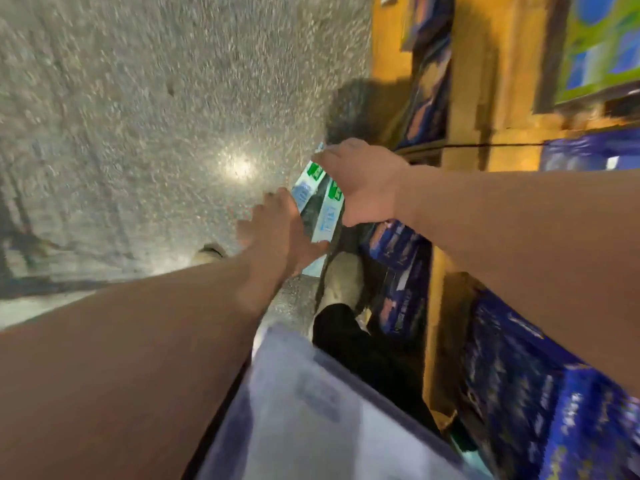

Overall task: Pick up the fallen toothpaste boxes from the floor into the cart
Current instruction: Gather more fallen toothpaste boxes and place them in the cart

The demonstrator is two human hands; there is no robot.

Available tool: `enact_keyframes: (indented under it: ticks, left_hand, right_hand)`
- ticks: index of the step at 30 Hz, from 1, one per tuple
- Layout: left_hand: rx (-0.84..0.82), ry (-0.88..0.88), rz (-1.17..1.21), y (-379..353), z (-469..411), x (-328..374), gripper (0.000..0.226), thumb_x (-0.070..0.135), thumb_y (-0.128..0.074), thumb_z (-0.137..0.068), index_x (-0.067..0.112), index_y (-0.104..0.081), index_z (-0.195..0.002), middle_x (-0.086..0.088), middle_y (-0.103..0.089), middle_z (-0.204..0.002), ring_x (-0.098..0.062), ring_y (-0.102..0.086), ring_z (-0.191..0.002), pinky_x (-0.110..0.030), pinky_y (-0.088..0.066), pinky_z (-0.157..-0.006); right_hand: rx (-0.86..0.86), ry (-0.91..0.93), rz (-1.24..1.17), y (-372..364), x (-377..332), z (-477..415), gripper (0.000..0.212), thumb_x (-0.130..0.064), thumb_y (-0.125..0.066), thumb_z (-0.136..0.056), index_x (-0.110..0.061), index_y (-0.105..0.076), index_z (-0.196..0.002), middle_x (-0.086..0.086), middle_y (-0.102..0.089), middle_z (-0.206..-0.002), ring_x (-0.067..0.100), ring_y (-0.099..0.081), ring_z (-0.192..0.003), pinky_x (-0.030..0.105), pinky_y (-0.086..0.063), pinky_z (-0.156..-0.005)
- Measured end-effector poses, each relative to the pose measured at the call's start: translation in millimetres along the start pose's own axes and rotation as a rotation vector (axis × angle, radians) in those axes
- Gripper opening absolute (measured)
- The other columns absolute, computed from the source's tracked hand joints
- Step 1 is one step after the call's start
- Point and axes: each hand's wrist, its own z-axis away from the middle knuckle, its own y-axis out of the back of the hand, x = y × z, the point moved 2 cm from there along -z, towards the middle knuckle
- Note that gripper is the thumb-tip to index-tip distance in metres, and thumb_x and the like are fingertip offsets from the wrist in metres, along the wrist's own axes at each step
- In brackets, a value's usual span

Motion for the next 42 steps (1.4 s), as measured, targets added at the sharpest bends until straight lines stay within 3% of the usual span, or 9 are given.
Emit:
enact_keyframes:
  ticks: [3,6,9,19,24,28,32,38,42]
  left_hand:
    - [-0.040,0.053,-0.062,-50,-32,1,0.142,0.089,-0.061,-0.064,0.008,0.010,-0.157,-0.015,-0.007,-0.166,-0.034,-0.011,-0.153,-0.058,-0.027,-0.115]
    - [-0.080,0.080,-0.098,-90,-57,4,0.151,0.095,-0.053,-0.063,0.004,0.030,-0.150,-0.019,0.019,-0.165,-0.039,0.012,-0.153,-0.062,-0.011,-0.121]
    - [-0.063,0.109,-0.105,-119,-73,7,0.153,0.093,-0.055,-0.066,0.001,0.039,-0.144,-0.022,0.028,-0.162,-0.041,0.018,-0.152,-0.065,-0.004,-0.120]
    - [0.032,0.107,-0.001,-144,-92,1,0.142,0.075,-0.064,-0.074,0.002,0.031,-0.149,-0.020,0.003,-0.164,-0.037,-0.003,-0.153,-0.060,-0.008,-0.123]
    - [-0.031,0.118,0.008,-146,-98,4,0.150,0.090,-0.054,-0.068,0.000,0.040,-0.143,-0.020,0.014,-0.164,-0.038,0.006,-0.154,-0.062,-0.004,-0.122]
    - [0.058,0.129,-0.028,-146,-99,-1,0.135,0.056,-0.070,-0.083,0.001,0.035,-0.148,-0.019,-0.008,-0.161,-0.036,-0.020,-0.147,-0.056,-0.029,-0.116]
    - [0.120,0.086,-0.064,-133,-111,-15,0.127,0.059,-0.071,-0.080,0.006,0.018,-0.153,-0.014,-0.025,-0.149,-0.031,-0.034,-0.133,-0.053,-0.036,-0.107]
    - [0.076,0.014,-0.090,-129,-126,-27,0.124,0.061,-0.075,-0.073,0.013,0.007,-0.152,-0.014,-0.021,-0.148,-0.034,-0.028,-0.137,-0.058,-0.024,-0.116]
    - [0.072,0.047,-0.066,-138,-125,-21,0.120,0.056,-0.073,-0.078,0.011,0.012,-0.150,-0.016,-0.025,-0.149,-0.035,-0.029,-0.137,-0.055,-0.029,-0.112]
  right_hand:
    - [-0.016,0.035,0.163,-45,15,-45,0.108,-0.020,-0.076,-0.078,-0.020,-0.006,-0.160,0.004,-0.020,-0.164,0.033,-0.015,-0.151,0.051,-0.028,-0.118]
    - [-0.039,0.004,0.249,-79,24,-79,0.111,-0.016,-0.071,-0.087,-0.026,0.011,-0.160,0.000,0.010,-0.169,0.035,0.010,-0.154,0.057,-0.009,-0.123]
    - [0.019,0.036,0.316,-106,26,-104,0.114,-0.018,-0.073,-0.088,-0.028,0.017,-0.158,0.001,0.019,-0.168,0.039,0.017,-0.152,0.062,-0.005,-0.122]
    - [0.158,0.131,0.490,-127,31,-141,0.117,-0.022,-0.075,-0.084,-0.029,0.017,-0.158,0.010,0.016,-0.167,0.045,0.019,-0.150,0.070,-0.003,-0.117]
    - [0.172,0.145,0.517,-132,35,-147,0.108,-0.020,-0.074,-0.085,-0.033,0.007,-0.156,0.007,0.002,-0.166,0.044,0.015,-0.151,0.074,-0.007,-0.114]
    - [0.172,0.123,0.465,-134,33,-145,0.106,-0.014,-0.082,-0.075,-0.031,-0.011,-0.152,0.008,-0.014,-0.161,0.043,0.002,-0.150,0.068,-0.016,-0.117]
    - [0.190,0.080,0.439,-135,35,-137,0.109,-0.017,-0.083,-0.069,-0.029,-0.015,-0.154,0.009,-0.025,-0.156,0.042,-0.014,-0.144,0.061,-0.030,-0.109]
    - [0.206,0.073,0.498,-142,30,-140,0.097,-0.019,-0.075,-0.079,-0.019,-0.012,-0.153,0.014,-0.021,-0.159,0.041,-0.007,-0.151,0.068,0.001,-0.117]
    - [0.225,0.116,0.522,-153,27,-144,0.091,-0.022,-0.071,-0.081,-0.016,-0.014,-0.151,0.014,-0.032,-0.153,0.040,-0.020,-0.147,0.060,-0.001,-0.120]
